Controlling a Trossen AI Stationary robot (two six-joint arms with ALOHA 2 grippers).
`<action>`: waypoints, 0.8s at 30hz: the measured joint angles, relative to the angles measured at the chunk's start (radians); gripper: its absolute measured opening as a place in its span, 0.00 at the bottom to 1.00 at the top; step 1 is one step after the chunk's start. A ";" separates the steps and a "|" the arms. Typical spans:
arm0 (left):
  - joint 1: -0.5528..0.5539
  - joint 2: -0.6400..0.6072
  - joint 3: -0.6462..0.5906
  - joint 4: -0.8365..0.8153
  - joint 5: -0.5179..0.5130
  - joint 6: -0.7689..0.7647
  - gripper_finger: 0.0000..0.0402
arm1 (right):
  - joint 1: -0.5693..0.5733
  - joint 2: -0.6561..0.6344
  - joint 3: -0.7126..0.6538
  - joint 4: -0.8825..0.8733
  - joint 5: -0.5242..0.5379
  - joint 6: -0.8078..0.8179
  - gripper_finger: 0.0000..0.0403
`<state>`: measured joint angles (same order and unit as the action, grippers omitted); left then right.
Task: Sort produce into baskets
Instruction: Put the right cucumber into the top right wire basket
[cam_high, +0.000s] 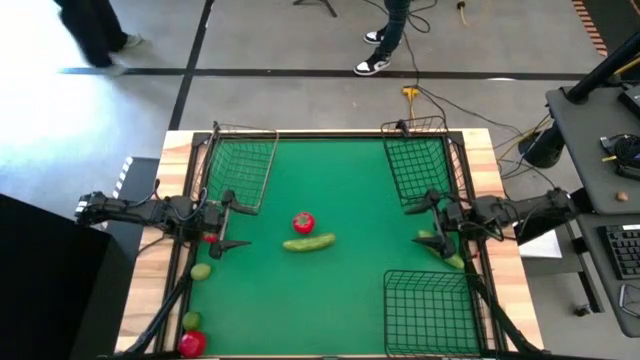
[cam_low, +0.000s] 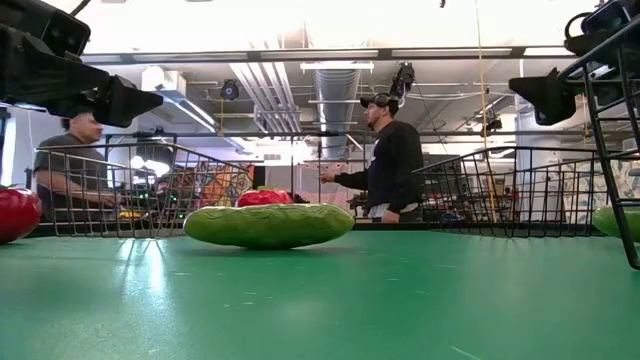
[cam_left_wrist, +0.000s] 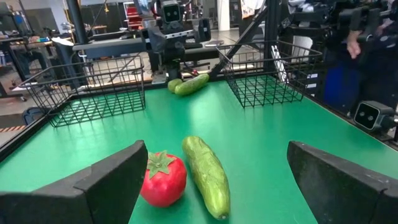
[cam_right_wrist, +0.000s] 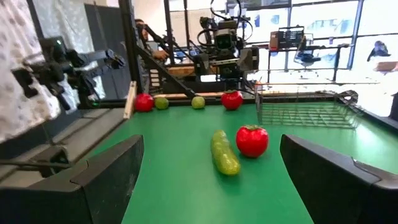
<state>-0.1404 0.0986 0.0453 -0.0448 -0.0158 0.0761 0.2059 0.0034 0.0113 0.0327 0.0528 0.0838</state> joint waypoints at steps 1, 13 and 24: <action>0.000 0.000 0.000 0.000 0.000 0.000 0.91 | 0.004 -0.001 0.000 0.006 0.000 0.023 0.92; 0.000 0.000 0.000 0.000 0.000 0.000 0.91 | 0.006 0.005 0.000 0.038 0.080 0.477 0.92; 0.000 0.000 0.000 0.000 0.000 0.000 0.91 | 0.005 0.162 0.066 0.077 0.263 0.426 0.92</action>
<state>-0.1402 0.0986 0.0453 -0.0448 -0.0158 0.0761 0.2108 0.1650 0.0774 0.1093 0.3156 0.5100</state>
